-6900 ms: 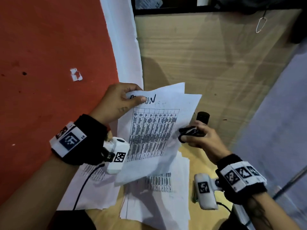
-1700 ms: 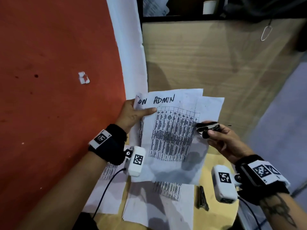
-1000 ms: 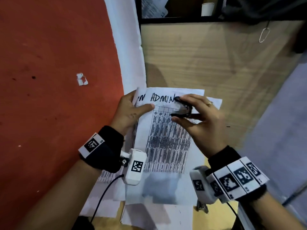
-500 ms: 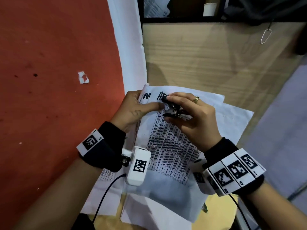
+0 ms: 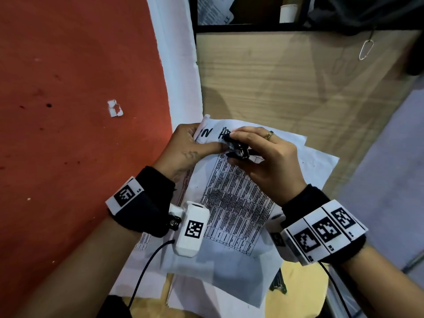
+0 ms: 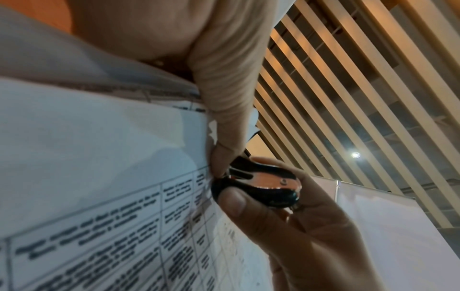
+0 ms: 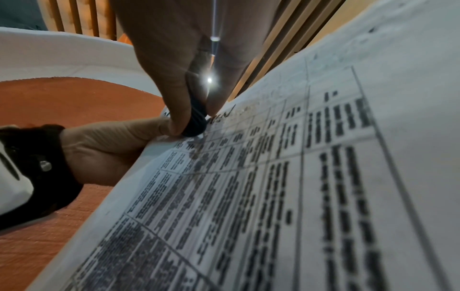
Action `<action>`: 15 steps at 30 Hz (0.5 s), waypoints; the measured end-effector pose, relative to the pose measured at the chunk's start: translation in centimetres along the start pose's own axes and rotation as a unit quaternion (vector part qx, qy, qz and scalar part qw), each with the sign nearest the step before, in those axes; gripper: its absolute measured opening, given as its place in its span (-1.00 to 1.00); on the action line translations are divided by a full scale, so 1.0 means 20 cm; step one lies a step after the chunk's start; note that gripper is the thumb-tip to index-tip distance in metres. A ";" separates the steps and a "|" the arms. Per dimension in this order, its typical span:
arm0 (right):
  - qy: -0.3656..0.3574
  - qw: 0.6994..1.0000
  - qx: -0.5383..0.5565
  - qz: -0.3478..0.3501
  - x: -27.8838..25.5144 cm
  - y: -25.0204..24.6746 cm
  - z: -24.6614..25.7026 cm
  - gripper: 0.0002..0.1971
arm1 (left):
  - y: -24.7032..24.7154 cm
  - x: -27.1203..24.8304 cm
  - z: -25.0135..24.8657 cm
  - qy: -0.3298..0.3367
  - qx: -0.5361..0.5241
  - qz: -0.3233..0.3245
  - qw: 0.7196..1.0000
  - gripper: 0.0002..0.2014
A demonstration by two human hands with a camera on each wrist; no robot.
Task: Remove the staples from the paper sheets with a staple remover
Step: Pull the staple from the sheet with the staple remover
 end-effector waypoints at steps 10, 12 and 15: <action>-0.004 1.000 0.006 -0.001 0.00 -0.01 0.00 -0.64 | 0.01 0.00 0.00 -0.008 -0.006 0.007 1.000 -0.82; -0.003 1.000 0.008 0.005 0.00 0.00 0.00 -0.64 | 0.01 0.01 0.01 -0.008 -0.007 0.008 1.000 -0.82; -0.006 1.000 0.004 0.019 0.01 0.01 0.00 -0.65 | 0.01 0.01 0.03 -0.017 -0.009 0.019 1.000 -0.81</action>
Point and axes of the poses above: each hand's wrist, its own x-axis towards the middle knuckle, its own y-axis out of the palm, z = x × y, the point moved 10 cm from there along x, towards the middle knuckle, and after that the axes turned 2 degrees about z, right-handed, at the moved point
